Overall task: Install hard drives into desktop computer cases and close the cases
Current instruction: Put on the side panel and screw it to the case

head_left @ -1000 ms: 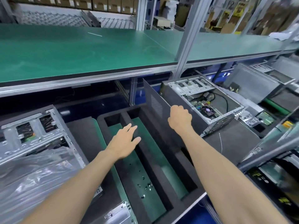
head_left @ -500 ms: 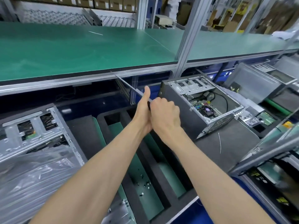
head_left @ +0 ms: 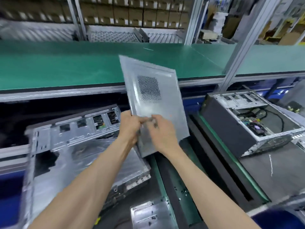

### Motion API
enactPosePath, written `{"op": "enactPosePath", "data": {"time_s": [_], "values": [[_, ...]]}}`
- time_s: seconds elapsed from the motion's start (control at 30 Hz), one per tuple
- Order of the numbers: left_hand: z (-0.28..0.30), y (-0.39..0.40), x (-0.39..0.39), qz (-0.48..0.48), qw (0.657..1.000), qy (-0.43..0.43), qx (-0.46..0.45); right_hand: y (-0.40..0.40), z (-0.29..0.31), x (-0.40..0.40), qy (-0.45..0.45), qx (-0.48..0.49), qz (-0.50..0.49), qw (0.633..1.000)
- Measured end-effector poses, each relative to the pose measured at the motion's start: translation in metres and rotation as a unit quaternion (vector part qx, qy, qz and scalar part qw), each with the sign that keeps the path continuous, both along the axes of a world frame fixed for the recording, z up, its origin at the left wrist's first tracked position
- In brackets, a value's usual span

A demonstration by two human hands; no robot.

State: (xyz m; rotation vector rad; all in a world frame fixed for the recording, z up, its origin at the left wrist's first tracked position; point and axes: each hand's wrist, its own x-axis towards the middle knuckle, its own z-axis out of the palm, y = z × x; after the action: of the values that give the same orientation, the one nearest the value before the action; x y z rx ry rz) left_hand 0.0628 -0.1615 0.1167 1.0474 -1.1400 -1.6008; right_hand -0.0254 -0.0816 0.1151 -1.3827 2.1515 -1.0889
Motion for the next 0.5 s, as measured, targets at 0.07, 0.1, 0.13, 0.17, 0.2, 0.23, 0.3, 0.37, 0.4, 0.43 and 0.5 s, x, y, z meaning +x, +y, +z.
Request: {"op": "enactPosePath", "data": {"time_s": [0.07, 0.1, 0.13, 0.17, 0.2, 0.23, 0.3, 0.37, 0.4, 0.43, 0.5], "values": [[0.007, -0.001, 0.025, 0.006, 0.992, -0.050, -0.117, -0.011, 0.009, 0.013, -0.239, -0.061, -0.002, 0.969], [0.011, 0.000, 0.037, 0.012, 0.978, -0.084, -0.189, -0.016, 0.015, 0.019, -0.349, -0.098, 0.001, 0.932], [0.016, 0.003, 0.050, 0.011, 0.954, -0.128, -0.270, -0.019, 0.022, 0.021, -0.439, -0.129, 0.011, 0.889], [0.021, 0.006, 0.061, 0.011, 0.918, -0.177, -0.355, -0.021, 0.030, 0.023, -0.511, -0.155, 0.030, 0.845], [0.024, 0.009, 0.073, 0.001, 0.876, -0.221, -0.429, -0.023, 0.037, 0.021, -0.571, -0.182, 0.048, 0.799], [0.029, 0.014, 0.084, -0.031, 0.836, -0.267, -0.479, -0.021, 0.042, 0.018, -0.621, -0.213, 0.072, 0.751], [0.033, 0.021, 0.106, -0.079, 0.729, -0.379, -0.565, -0.011, 0.046, 0.006, -0.670, -0.257, 0.126, 0.685], [0.025, 0.026, 0.130, -0.102, 0.604, -0.464, -0.639, 0.004, 0.040, -0.005, -0.699, -0.243, 0.154, 0.655], [0.018, 0.028, 0.142, -0.098, 0.544, -0.483, -0.679, 0.012, 0.033, -0.013, -0.710, -0.222, 0.164, 0.648], [0.010, 0.030, 0.154, -0.086, 0.494, -0.497, -0.708, 0.020, 0.028, -0.018, -0.707, -0.199, 0.158, 0.660], [-0.002, 0.038, 0.174, -0.069, 0.447, -0.530, -0.717, 0.025, 0.018, -0.024, -0.635, -0.145, 0.139, 0.746]]}}
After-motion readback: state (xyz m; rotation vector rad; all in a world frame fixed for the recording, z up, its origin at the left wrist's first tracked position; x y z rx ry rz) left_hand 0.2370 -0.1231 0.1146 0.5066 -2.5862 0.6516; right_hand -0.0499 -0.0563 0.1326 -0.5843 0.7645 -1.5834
